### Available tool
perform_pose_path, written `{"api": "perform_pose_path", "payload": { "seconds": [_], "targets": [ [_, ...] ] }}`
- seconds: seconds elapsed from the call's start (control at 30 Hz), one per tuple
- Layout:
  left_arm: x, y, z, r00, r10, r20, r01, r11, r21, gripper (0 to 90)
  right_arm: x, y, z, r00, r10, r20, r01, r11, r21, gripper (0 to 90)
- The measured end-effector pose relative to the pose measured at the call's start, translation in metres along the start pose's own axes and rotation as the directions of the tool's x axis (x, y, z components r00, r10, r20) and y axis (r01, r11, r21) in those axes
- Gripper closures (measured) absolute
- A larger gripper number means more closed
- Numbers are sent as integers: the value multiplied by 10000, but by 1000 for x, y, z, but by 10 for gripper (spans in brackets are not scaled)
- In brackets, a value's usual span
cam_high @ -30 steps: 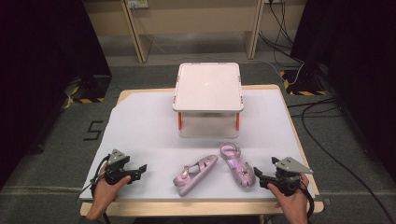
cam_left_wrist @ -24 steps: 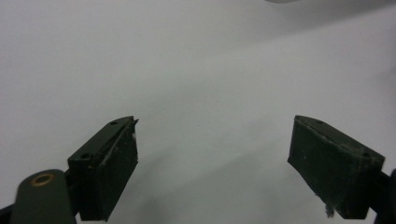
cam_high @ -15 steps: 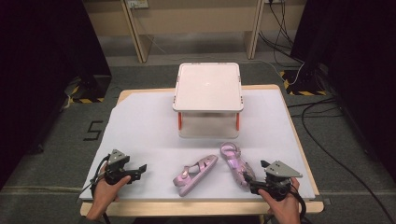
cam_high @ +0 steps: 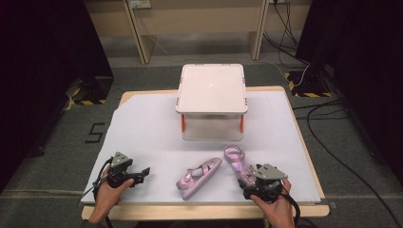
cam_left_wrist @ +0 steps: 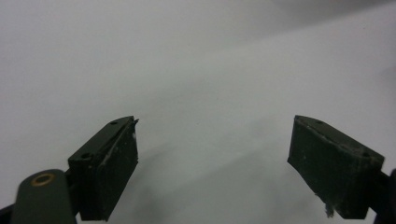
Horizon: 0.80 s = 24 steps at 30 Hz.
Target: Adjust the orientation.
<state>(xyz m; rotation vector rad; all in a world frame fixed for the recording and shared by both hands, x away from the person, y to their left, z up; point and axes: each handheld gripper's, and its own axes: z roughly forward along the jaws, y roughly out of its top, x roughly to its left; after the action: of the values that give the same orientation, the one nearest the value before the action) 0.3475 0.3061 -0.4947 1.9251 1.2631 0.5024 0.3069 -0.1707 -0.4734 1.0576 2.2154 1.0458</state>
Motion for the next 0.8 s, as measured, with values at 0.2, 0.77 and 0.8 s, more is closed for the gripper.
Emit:
{"api": "perform_pose_path", "payload": {
  "seconds": [0.2,0.77,0.8],
  "targets": [
    [-1,0,0,10000,75,12,-75,10000,20,153,0,-3,8,9997,-214,88,209,9985,509,160],
    [0,2,-3,10000,-14,-44,13,9998,-212,155,-8,-8,2,9990,-194,412,157,9960,883,207],
    [0,1,-3,10000,-12,-49,11,9998,-196,155,-7,-8,4,9990,-215,390,182,9964,828,208]
  ]
}}
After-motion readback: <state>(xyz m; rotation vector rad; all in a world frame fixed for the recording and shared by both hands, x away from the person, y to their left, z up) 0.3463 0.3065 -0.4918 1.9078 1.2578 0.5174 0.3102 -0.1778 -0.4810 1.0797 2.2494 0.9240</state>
